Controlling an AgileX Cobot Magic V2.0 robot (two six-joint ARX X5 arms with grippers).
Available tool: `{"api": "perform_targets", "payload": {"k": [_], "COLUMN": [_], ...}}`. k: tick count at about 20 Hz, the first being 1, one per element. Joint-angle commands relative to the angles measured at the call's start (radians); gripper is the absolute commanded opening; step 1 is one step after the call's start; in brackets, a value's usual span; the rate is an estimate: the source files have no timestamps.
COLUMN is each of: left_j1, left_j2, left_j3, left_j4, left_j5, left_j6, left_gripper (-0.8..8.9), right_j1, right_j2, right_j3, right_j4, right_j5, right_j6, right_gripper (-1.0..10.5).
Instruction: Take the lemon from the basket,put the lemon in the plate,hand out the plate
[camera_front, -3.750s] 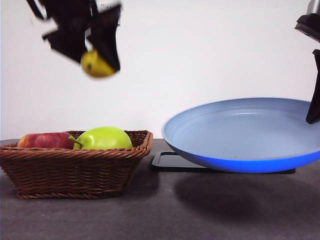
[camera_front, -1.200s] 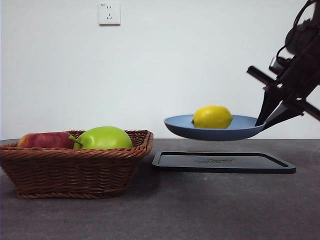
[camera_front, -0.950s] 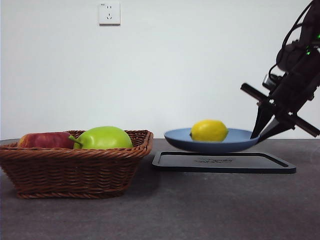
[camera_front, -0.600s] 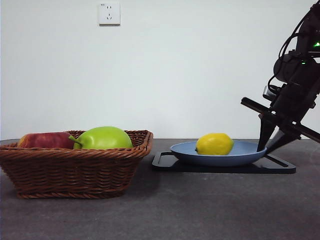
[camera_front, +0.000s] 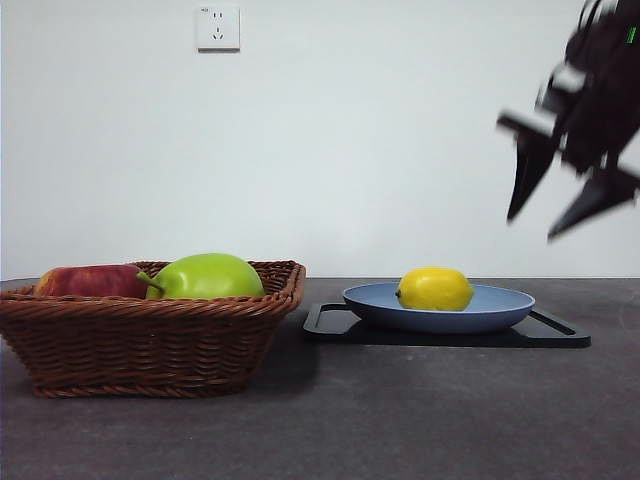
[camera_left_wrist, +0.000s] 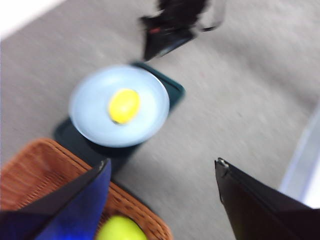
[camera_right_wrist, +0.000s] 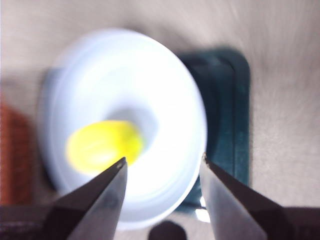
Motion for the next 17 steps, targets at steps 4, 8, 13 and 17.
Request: {"api": "perform_targets", "payload": {"k": [4, 8, 13, 17], "left_j1": [0.056, 0.169, 0.347, 0.483], "left_j2": [0.017, 0.017, 0.017, -0.012], "left_j3": [0.015, 0.015, 0.012, -0.024], "left_j4": [0.054, 0.058, 0.018, 0.026], "left_j5": [-0.184, -0.175, -0.021, 0.144], "left_j6": [0.133, 0.185, 0.175, 0.15], "left_gripper": [1.4, 0.06, 0.06, 0.06], "right_j1": [0.077, 0.19, 0.359, 0.434], "right_j2": [-0.241, -0.427, -0.589, -0.696], "right_j3": [0.019, 0.016, 0.011, -0.053], "right_j4": [-0.044, -0.085, -0.119, -0.05], "right_j5": [0.051, 0.06, 0.312, 0.443], "right_j6": [-0.104, -0.148, -0.18, -0.204], "right_gripper": [0.7, 0.0, 0.0, 0.0]}}
